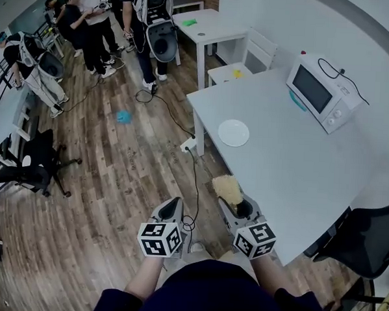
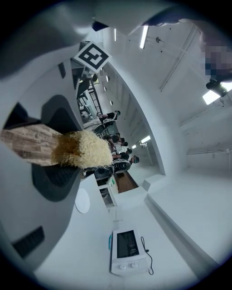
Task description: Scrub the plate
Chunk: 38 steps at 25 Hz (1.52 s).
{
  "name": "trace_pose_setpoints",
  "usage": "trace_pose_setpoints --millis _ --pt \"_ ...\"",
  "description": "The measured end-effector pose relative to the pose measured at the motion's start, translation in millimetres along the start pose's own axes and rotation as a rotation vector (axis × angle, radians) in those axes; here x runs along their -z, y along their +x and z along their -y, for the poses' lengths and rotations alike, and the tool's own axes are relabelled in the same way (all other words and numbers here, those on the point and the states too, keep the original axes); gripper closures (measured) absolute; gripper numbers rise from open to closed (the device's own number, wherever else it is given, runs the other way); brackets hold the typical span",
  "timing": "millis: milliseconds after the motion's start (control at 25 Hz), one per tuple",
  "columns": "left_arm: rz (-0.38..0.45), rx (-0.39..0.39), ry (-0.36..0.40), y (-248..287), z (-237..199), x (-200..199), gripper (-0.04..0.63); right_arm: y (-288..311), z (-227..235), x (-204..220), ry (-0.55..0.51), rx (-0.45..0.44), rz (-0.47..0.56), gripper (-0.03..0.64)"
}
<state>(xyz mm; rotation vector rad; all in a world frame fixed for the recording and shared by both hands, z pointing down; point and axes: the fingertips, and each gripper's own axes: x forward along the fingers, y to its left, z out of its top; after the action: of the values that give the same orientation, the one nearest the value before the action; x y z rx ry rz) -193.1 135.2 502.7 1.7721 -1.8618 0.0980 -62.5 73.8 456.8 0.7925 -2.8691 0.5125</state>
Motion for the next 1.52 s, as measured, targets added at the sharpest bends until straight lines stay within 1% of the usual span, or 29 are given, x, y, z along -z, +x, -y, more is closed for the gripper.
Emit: trace_pose_setpoints --millis 280,440,600,760,1000,1240,1400,1520 --pt "-0.022 0.059 0.022 36.7 -15.0 -23.7 0.577 28.0 15.4 -16.8 0.006 0.068 0.021 0.437" --pt "-0.035 0.072 0.031 61.7 -12.3 -32.7 0.577 40.3 39.6 -26.9 0.013 0.087 0.028 0.437" --pt "-0.041 0.063 0.042 89.8 -16.0 -48.7 0.577 62.5 68.2 -44.1 0.014 0.093 0.044 0.437" --pt "-0.041 0.055 0.041 114.9 -18.4 -67.7 0.577 80.7 88.0 -60.3 0.001 0.081 0.042 0.437" --pt "-0.030 0.048 0.042 161.0 -6.9 -90.6 0.577 94.5 135.9 -79.5 -0.012 0.090 0.039 0.437" --pt "-0.042 0.042 0.054 193.9 3.8 -97.4 0.577 101.3 178.3 -88.1 -0.005 0.112 0.037 0.437" --pt "-0.045 0.042 0.061 206.2 10.6 -98.8 0.577 105.3 193.8 -88.3 0.001 0.114 0.035 0.437" --pt "-0.063 0.044 0.072 213.9 13.5 -96.2 0.577 109.3 202.4 -83.6 0.000 0.122 0.025 0.437"
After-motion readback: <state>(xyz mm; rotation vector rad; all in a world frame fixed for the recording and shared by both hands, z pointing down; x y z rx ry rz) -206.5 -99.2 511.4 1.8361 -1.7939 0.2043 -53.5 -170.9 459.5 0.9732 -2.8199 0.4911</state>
